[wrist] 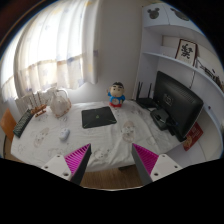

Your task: Arrange mouse

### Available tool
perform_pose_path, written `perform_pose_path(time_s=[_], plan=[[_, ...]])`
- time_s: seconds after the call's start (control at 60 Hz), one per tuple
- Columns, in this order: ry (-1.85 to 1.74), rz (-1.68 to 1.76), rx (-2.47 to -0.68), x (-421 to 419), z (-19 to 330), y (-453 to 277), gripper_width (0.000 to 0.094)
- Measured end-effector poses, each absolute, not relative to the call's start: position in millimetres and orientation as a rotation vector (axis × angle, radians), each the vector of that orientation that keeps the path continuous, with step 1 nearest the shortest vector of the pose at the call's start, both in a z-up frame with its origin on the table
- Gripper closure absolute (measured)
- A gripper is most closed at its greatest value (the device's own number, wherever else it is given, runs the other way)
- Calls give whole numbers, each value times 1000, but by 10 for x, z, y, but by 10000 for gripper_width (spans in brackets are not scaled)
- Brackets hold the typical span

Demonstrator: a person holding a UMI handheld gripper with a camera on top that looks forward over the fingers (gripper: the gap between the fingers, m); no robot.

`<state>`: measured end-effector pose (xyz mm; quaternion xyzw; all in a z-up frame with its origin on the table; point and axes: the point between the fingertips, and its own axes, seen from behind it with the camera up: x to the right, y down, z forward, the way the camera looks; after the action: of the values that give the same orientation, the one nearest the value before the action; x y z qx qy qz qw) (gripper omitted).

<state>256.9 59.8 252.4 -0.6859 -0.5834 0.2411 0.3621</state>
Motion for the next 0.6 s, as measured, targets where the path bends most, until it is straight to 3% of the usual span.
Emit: perform_pose_path(time_s=[0.6], plan=[[-1730, 745, -1704, 2138, 1798, -1089, 91]])
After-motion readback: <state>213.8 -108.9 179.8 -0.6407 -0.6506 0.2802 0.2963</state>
